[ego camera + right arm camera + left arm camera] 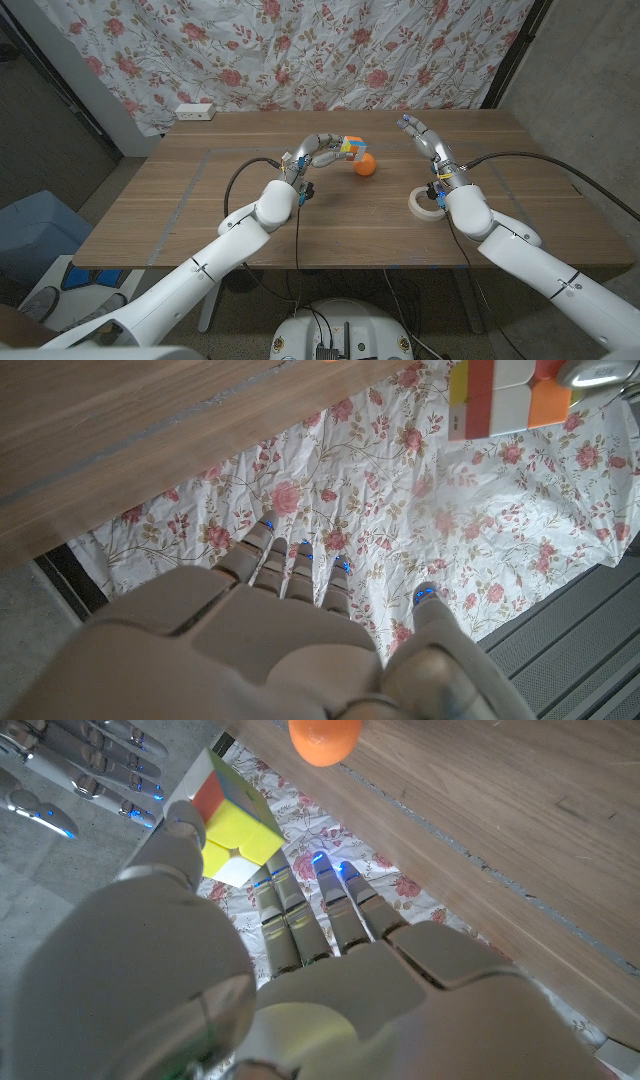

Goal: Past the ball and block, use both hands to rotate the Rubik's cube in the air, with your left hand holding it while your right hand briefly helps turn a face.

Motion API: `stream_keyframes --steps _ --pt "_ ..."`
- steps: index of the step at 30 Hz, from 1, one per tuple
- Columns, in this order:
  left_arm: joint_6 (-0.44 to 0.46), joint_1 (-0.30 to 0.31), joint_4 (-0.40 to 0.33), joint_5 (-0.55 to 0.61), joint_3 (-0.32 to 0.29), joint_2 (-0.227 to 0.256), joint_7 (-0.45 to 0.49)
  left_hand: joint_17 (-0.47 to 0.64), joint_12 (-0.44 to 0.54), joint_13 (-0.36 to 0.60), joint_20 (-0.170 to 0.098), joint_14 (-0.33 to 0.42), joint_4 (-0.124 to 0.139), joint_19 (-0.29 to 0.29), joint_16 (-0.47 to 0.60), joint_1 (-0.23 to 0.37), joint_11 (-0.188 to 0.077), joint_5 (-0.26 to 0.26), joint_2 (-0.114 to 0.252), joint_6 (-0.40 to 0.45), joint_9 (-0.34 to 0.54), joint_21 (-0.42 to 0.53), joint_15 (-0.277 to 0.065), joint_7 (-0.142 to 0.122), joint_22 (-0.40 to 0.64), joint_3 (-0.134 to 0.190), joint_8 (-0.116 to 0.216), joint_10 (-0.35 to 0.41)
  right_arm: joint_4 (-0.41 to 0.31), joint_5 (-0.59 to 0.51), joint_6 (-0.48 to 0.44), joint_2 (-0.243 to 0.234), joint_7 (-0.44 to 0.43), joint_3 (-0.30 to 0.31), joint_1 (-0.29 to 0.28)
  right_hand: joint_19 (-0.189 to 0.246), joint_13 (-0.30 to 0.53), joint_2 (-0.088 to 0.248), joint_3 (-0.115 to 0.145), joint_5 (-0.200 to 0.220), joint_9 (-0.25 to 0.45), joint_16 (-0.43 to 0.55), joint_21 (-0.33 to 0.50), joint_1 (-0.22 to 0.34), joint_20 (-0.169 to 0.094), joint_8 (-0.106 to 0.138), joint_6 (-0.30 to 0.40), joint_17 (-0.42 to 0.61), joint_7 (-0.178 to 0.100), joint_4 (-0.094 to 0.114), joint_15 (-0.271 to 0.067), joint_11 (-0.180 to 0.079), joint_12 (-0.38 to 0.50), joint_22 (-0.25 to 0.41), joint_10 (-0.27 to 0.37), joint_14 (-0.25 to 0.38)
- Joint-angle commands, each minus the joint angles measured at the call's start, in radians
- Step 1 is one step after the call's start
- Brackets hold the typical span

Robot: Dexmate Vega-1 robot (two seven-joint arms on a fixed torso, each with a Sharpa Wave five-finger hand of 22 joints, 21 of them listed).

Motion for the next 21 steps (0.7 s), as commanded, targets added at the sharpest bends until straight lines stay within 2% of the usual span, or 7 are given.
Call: stream_keyframes --steps 1,8,11,17,21 --pt "-0.023 0.005 0.016 -0.051 0.001 -0.021 0.030 0.004 0.004 0.002 0.005 0.005 0.001 -0.003 -0.003 0.004 0.003 0.004 0.018 0.006 0.005 -0.004 -0.138 0.008 0.003 -0.006 -0.001 0.005 -0.050 -0.138 -0.092 -0.025 -0.014 -0.037 0.007 -0.013 0.003 0.023 -0.002 -0.005 0.003 -0.003 -0.003 -0.007 0.003 -0.004 -0.011 0.005 -0.007 0.001 0.008 0.000 -0.001 0.003 -0.011 -0.014" --pt "-0.042 -0.001 0.034 -0.066 0.007 -0.028 0.030 0.004 0.003 0.004 0.007 0.004 0.002 -0.004 -0.004 0.003 0.004 0.004 0.021 0.005 0.006 -0.004 -0.136 0.010 0.003 -0.007 -0.002 0.005 -0.075 -0.191 -0.132 -0.036 -0.012 -0.043 0.002 -0.051 0.002 0.014 -0.010 -0.005 0.002 -0.010 -0.008 -0.022 0.014 -0.003 -0.023 0.007 -0.023 0.007 0.012 -0.007 -0.005 0.003 -0.040 -0.044" --pt "-0.055 -0.007 0.050 -0.072 0.011 -0.037 0.031 0.004 0.003 0.005 0.006 0.004 0.001 -0.005 -0.004 0.003 0.005 0.004 0.022 0.006 0.006 -0.004 -0.136 0.010 0.003 -0.008 -0.003 0.005 -0.086 -0.214 -0.150 -0.041 -0.011 -0.046 -0.001 -0.085 0.001 0.010 -0.014 -0.004 0.002 -0.015 -0.011 -0.030 0.019 -0.004 -0.040 0.007 -0.036 0.010 0.018 -0.009 -0.004 0.004 -0.056 -0.066" --pt "-0.057 -0.013 0.061 -0.081 0.013 -0.048 0.039 0.004 0.003 0.006 0.007 0.004 0.001 -0.005 -0.004 0.003 0.004 0.004 0.023 0.006 0.006 -0.004 -0.136 0.009 0.003 -0.009 -0.004 0.006 -0.102 -0.266 -0.180 -0.055 0.001 -0.060 0.000 -0.111 0.000 0.005 -0.018 -0.002 0.001 -0.016 -0.008 -0.038 0.022 -0.005 -0.062 0.006 -0.051 0.011 0.039 -0.001 -0.003 0.004 -0.076 -0.087" --pt "-0.065 -0.018 0.072 -0.086 0.015 -0.054 0.041 0.004 0.003 0.007 0.008 0.003 0.000 -0.006 -0.005 0.004 0.004 0.005 0.024 0.007 0.006 -0.004 -0.136 0.009 0.003 -0.010 -0.004 0.006 -0.111 -0.290 -0.198 -0.060 0.015 -0.069 0.004 -0.118 0.000 0.003 -0.020 -0.002 0.001 -0.015 -0.006 -0.042 0.027 -0.008 -0.080 0.006 -0.052 0.012 0.049 0.003 -0.002 0.004 -0.084 -0.091"
